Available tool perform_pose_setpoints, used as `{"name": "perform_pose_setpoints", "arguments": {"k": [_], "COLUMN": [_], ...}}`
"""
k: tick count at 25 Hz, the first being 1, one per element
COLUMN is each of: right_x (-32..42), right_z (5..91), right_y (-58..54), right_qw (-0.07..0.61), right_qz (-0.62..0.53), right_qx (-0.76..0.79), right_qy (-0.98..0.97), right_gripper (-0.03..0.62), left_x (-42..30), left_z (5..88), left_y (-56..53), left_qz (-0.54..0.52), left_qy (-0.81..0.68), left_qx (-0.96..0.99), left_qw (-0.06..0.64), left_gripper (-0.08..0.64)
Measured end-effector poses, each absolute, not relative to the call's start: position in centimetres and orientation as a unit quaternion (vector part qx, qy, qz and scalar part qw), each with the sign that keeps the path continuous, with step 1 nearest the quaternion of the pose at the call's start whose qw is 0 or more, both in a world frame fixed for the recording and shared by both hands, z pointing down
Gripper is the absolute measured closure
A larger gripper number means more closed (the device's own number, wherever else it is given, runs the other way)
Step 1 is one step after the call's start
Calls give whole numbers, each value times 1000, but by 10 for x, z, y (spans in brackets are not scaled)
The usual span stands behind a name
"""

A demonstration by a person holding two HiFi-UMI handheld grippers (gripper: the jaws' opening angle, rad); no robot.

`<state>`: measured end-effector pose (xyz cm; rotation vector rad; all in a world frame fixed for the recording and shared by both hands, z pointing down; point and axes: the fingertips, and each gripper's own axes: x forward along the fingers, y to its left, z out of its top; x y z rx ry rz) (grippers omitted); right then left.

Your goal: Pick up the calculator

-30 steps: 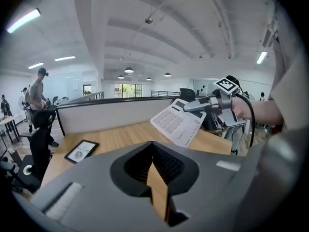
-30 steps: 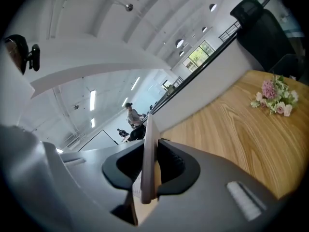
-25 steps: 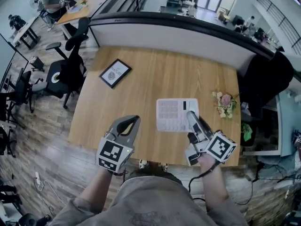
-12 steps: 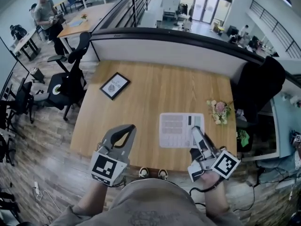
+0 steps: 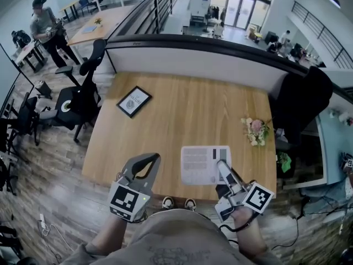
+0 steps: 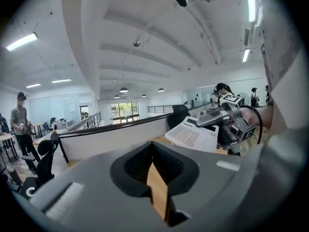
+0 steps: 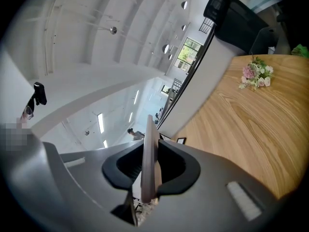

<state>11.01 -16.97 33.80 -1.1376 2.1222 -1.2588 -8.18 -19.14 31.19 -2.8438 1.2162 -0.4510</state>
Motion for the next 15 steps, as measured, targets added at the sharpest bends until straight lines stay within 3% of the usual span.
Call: {"name": "perform_pose_setpoints", "arguments": {"k": [15], "right_x": [117], "right_z": [343], "right_y": [-177], "right_qw": [218], "right_qz": [-454], "right_qx": [-421], "right_qy": [754], "right_gripper": [515], "left_x": [-83], "left_z": [315], "left_y": [-195], "left_qz": [-147], "left_qy": [391], "left_qx": [-909], "left_qw": [6], "left_gripper": [558]}}
